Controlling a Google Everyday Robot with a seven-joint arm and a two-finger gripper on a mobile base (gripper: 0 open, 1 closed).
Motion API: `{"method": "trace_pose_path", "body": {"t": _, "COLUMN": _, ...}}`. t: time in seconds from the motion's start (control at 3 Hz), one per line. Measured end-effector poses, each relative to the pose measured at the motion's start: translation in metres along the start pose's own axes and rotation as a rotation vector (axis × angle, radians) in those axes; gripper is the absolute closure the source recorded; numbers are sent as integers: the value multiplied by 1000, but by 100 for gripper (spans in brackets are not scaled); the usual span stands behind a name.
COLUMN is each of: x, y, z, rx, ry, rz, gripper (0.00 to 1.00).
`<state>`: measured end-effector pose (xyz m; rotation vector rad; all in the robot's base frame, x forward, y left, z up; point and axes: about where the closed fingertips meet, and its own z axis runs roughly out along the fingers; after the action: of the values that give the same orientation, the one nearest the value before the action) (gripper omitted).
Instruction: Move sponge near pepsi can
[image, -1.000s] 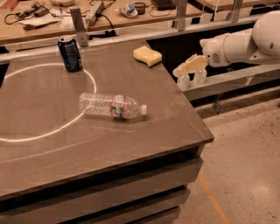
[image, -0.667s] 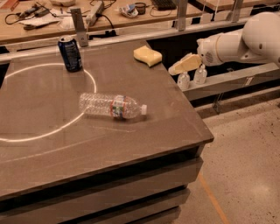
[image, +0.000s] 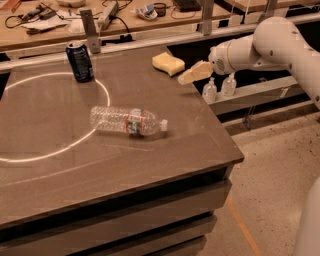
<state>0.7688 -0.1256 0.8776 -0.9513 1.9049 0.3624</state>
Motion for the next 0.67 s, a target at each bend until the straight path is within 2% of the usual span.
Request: {"method": "trace_pose_path", "body": {"t": 0.67, "x": -11, "y": 15, "z": 32, "rx": 13, "ry": 17, "rz": -26, "gripper": 0}}
